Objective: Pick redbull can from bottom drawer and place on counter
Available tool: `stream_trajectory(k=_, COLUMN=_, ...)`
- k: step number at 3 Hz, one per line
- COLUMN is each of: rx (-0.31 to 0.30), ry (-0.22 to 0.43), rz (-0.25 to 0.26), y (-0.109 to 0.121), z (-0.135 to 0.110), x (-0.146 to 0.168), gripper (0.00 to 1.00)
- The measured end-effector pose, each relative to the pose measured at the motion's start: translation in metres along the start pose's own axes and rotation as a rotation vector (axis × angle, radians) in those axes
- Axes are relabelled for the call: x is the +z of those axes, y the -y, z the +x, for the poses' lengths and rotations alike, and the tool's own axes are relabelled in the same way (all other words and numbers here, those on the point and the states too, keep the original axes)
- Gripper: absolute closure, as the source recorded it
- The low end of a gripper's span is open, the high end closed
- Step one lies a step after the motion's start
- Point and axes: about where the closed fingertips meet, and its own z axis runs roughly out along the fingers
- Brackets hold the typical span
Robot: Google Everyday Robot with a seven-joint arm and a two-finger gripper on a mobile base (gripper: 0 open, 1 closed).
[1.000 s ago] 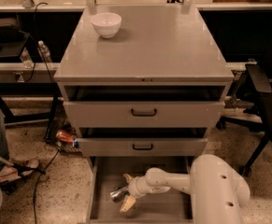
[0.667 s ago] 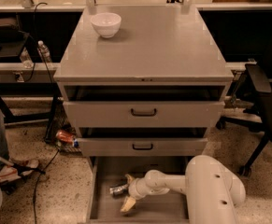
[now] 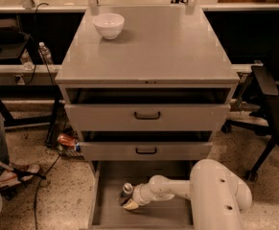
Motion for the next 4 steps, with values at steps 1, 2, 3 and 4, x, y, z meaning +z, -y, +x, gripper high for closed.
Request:
stream_trajectory(k=1, rx=-0.007, ry=0.048, rz=0.044, y=0.002, z=-0.005, x=-0.021, gripper=0.78)
stream_trajectory(k=2, rx=-0.021, ry=0.099, rz=0.085, y=0.004, z=-0.014, x=-0.041, gripper=1.00)
stream_trajectory(k=3, rx=-0.035, ry=0.134, rz=0.121, y=0.006, z=-0.024, x=-0.058, gripper=1.00)
stream_trajectory(k=4, rx=0.015, ry=0.180, rz=0.138, y=0.008, z=-0.030, x=-0.061, gripper=0.84)
